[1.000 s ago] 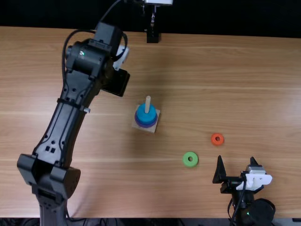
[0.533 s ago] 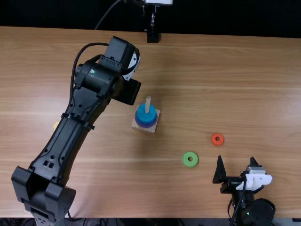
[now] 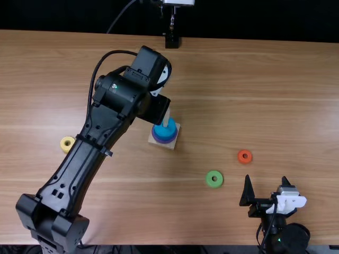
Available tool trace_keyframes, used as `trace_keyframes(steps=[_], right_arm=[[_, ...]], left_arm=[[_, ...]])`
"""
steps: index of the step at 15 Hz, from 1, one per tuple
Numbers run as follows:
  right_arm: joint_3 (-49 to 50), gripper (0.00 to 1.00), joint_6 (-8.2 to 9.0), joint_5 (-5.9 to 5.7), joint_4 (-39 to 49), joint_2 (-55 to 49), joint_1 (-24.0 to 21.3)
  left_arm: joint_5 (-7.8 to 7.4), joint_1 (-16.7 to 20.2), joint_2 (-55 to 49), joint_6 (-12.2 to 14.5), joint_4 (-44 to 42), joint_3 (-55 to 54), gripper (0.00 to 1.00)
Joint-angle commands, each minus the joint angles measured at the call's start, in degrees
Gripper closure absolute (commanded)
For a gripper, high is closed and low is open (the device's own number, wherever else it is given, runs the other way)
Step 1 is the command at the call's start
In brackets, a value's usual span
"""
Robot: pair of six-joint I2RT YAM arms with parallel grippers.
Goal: Build the Hanoi tower: stack the rings onto the peg from bottom to top in this color order: purple, dark blue, light blue, dark green, light green, yellow, orange.
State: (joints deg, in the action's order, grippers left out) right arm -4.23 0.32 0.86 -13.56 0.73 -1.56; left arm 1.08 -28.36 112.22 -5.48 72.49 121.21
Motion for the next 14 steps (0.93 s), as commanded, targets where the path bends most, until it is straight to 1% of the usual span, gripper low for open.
trace_keyframes(steps=[1, 5, 10, 14], right_arm=[[3.1, 0.00, 0.10, 0.19, -4.2, -0.7, -0.6], [3.1, 0.00, 0.10, 0.19, -4.2, -0.7, -0.6], [3.1, 0.00, 0.10, 0.19, -4.2, -0.7, -0.6], [3.1, 0.00, 0.10, 0.19, -4.2, -0.7, -0.6]], left_arm=[[-0.03, -1.2, 0.7, -1.1, 0.5, 3.2, 0.90], [-0.03, -2.6, 2.8, -1.1, 0.6, 4.3, 0.90], [-0.13, -2.8, 4.7, -1.2, 0.6, 4.4, 0.89], [-0.13, -3.8, 5.7, -1.2, 0.6, 4.4, 0.89]])
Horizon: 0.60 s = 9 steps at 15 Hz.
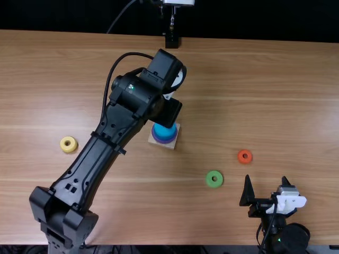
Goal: Build the Hanoi tower: stack the rings onto the peg from bottom to top in this color order: purple, dark blue, light blue, dark green, light green, yellow, orange.
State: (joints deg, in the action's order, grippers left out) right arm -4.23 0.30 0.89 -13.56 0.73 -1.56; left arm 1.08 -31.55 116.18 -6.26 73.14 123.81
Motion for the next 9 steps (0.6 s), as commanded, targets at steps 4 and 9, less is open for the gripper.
trace_keyframes(steps=[4, 9], right_arm=[[3.1, 0.00, 0.13, 0.17, -4.2, -0.7, -0.7], [3.1, 0.00, 0.13, 0.17, -4.2, -0.7, -0.6]], left_arm=[[-0.03, -1.2, 3.5, -0.3, -0.1, 2.8, 0.89], [0.18, -1.2, 4.5, -0.4, -0.1, 3.0, 0.88]])
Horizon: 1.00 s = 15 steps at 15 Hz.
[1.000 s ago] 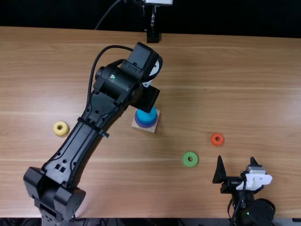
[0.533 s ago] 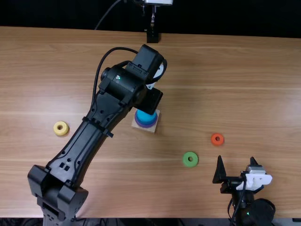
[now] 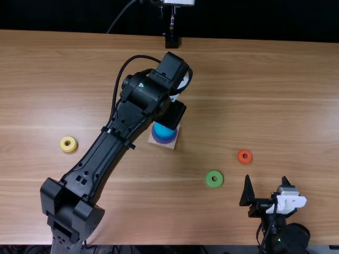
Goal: Build the Hanoi tower: stack the rings onto the peg from bottom to top in this color order: purple, dark blue, light blue, dark green, light green, yellow, orange.
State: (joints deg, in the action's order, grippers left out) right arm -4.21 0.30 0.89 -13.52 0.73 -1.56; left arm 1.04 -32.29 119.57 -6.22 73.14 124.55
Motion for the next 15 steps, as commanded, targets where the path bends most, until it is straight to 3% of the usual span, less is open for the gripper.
trace_keyframes(steps=[1, 2, 3, 5, 11, 15], right_arm=[[3.1, 0.00, 0.13, 0.17, -4.3, -0.7, -0.6], [3.1, 0.00, 0.13, 0.17, -4.3, -0.7, -0.6], [3.1, 0.00, 0.13, 0.17, -4.3, -0.7, -0.7], [3.1, 0.00, 0.13, 0.17, -4.3, -0.7, -0.7], [3.1, 0.00, 0.13, 0.17, -4.3, -0.7, -0.7], [3.1, 0.00, 0.13, 0.17, -4.3, -0.7, -0.6]], left_arm=[[0.23, -0.5, 1.1, -0.4, -0.1, 2.2, 0.86], [0.33, -0.5, 1.1, -0.3, -0.1, 2.3, 0.76], [0.33, -0.5, 1.1, -0.3, -0.1, 2.3, 0.56], [0.33, -0.4, 1.1, -0.3, -0.1, 2.1, 0.00], [0.02, 0.0, 0.6, -0.3, 1.5, 1.7, 0.00], [0.54, 2.9, -2.8, -0.3, -5.4, 0.9, 0.00]])
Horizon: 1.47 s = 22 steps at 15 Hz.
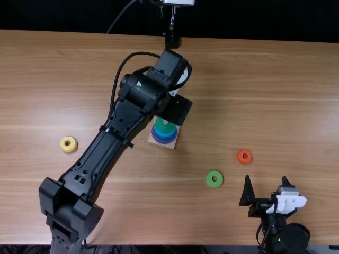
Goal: Build the Hanoi tower: stack the rings onto the peg from bottom to top in this color order: purple, dark blue, light blue, dark green, light green, yellow, orange.
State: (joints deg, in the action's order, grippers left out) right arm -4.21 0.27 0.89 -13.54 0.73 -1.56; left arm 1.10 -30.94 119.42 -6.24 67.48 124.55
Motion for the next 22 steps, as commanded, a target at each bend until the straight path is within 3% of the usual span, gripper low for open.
trace_keyframes(steps=[1, 4, 8, 12, 21, 22], right_arm=[[3.1, 0.00, 0.15, 0.17, -4.2, -0.7, -0.6], [3.1, 0.00, 0.15, 0.17, -4.2, -0.7, -0.6], [3.1, 0.00, 0.15, 0.17, -4.2, -0.7, -0.6], [3.1, 0.00, 0.15, 0.17, -4.2, -0.7, -0.6], [3.1, 0.00, 0.15, 0.17, -4.2, -0.7, -0.6], [3.1, 0.00, 0.15, 0.17, -4.2, -0.7, -0.6]], left_arm=[[0.48, 3.3, -5.2, -0.2, -3.0, -0.4, 0.00], [0.58, 7.4, -14.6, -0.2, -14.1, -11.4, 0.00], [1.11, 18.1, -31.4, -0.2, -21.1, -32.9, 0.00], [0.48, 25.2, -46.6, 0.5, -33.0, -51.8, 0.00], [0.90, 29.5, -79.5, 0.9, -40.3, -84.7, 0.00], [0.90, 29.7, -83.6, 0.8, -44.2, -89.2, 0.00]])
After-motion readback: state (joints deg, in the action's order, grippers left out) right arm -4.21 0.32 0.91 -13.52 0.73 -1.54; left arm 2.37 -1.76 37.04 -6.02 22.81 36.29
